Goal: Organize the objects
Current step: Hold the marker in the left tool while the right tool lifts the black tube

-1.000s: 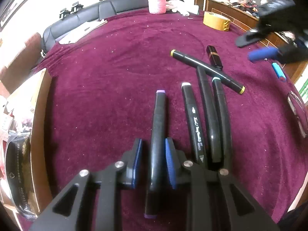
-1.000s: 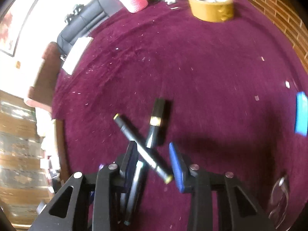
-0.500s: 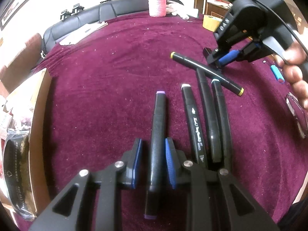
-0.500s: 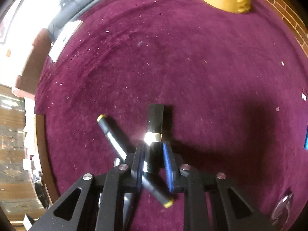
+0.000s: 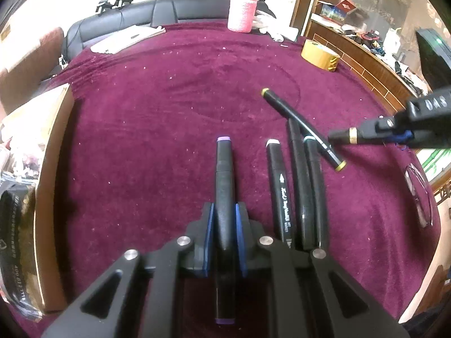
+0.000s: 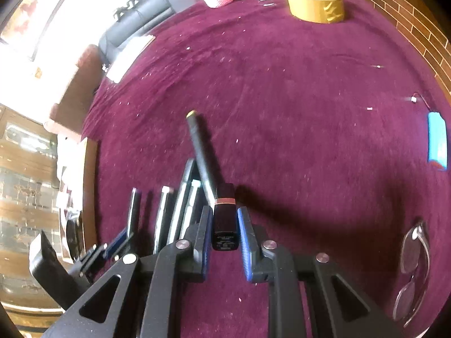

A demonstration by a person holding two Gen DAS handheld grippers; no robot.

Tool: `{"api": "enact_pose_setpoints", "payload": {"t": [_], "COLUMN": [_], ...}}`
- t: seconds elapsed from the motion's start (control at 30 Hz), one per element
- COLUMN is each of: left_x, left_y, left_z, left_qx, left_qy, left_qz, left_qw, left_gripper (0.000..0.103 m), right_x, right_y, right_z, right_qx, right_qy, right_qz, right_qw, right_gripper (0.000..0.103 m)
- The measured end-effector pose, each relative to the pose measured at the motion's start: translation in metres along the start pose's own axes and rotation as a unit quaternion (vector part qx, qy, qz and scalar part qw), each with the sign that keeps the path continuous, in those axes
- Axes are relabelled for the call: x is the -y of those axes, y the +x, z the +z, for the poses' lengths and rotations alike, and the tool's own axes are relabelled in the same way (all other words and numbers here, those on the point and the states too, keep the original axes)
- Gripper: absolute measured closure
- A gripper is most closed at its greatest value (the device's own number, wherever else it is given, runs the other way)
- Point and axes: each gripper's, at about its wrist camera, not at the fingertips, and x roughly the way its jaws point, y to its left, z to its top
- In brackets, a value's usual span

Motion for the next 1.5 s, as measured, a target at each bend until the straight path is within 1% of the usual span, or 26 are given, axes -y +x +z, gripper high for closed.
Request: {"api": "enact_pose_setpoints", "payload": {"t": [0.23, 0.37, 0.43, 0.53, 0.6, 0.77, 0.83, 0.9, 0.97, 1.03, 1.07, 1.1, 1.13, 1.2, 1.23, 1.37, 1.5], "left_x": [-0.002, -0.004, -0.005, -0.005, -0.005, -0.004, -0.004, -0.004, -0.004, -0.003, -0.002, -0.002, -0.002, -0.002, -0.003, -0.008, -0.009], "left_y": [-0.005, -0.009, -0.010, -0.011, -0.010, -0.007, -0.006, -0.005, -0.004, -0.003, -0.002, -0.001, -0.001, -0.002, -0.003, -0.011, -0.020], "left_z": [-0.003, -0.007, -0.009, -0.013, -0.015, -0.017, -0.017, -0.017, -0.016, -0.016, -0.016, -0.015, -0.015, -0.016, -0.016, -0.017, -0.014], "left_qx": [-0.003, -0.004, -0.005, -0.008, -0.013, -0.017, -0.021, -0.020, -0.020, -0.019, -0.019, -0.018, -0.016, -0.012, -0.009, 0.002, 0.012], "left_qy": [0.001, 0.000, 0.001, 0.001, 0.002, 0.000, 0.000, -0.001, -0.001, 0.000, 0.002, 0.004, 0.005, 0.002, -0.001, -0.011, -0.007], "left_qz": [0.007, 0.009, 0.009, 0.007, 0.007, 0.006, 0.006, 0.007, 0.008, 0.009, 0.011, 0.012, 0.013, 0.013, 0.012, 0.011, 0.017], "left_qw": [1.0000, 1.0000, 0.9999, 0.9999, 0.9999, 0.9998, 0.9998, 0.9998, 0.9998, 0.9998, 0.9998, 0.9998, 0.9998, 0.9998, 0.9999, 0.9999, 0.9997], "left_gripper": [0.089, 0.089, 0.089, 0.089, 0.089, 0.089, 0.089, 0.089, 0.089, 0.089, 0.089, 0.089, 0.089, 0.089, 0.089, 0.089, 0.089], "right_x": [0.000, 0.005, 0.006, 0.005, 0.005, 0.002, -0.002, -0.007, -0.012, -0.015, -0.020, -0.023, -0.023, -0.016, -0.014, -0.011, -0.014], "right_y": [-0.002, 0.004, 0.007, 0.013, 0.017, 0.026, 0.027, 0.031, 0.037, 0.045, 0.045, 0.044, 0.043, 0.036, 0.031, 0.013, 0.000], "right_z": [0.001, 0.000, -0.005, -0.014, -0.014, -0.009, -0.008, -0.012, -0.015, -0.019, -0.022, -0.023, -0.024, -0.025, -0.027, -0.033, -0.036], "right_qx": [0.014, -0.007, -0.021, -0.044, -0.047, -0.059, -0.059, -0.069, -0.069, -0.072, -0.060, -0.058, -0.054, -0.054, -0.051, -0.031, -0.016], "right_qy": [-0.002, 0.014, 0.008, -0.019, -0.026, -0.035, -0.039, -0.048, -0.063, -0.070, -0.085, -0.095, -0.097, -0.074, -0.070, -0.065, -0.063], "right_qz": [0.002, 0.003, 0.007, -0.009, -0.021, -0.026, -0.028, -0.031, -0.060, -0.066, -0.078, -0.085, -0.086, -0.067, -0.065, -0.058, -0.050], "right_qw": [1.000, 1.000, 1.000, 0.999, 0.998, 0.997, 0.997, 0.996, 0.994, 0.993, 0.992, 0.990, 0.990, 0.994, 0.994, 0.996, 0.997], "right_gripper": [0.084, 0.084, 0.083, 0.083, 0.083, 0.083, 0.081, 0.075, 0.074, 0.074, 0.079, 0.083, 0.083, 0.083, 0.083, 0.083, 0.083]}}
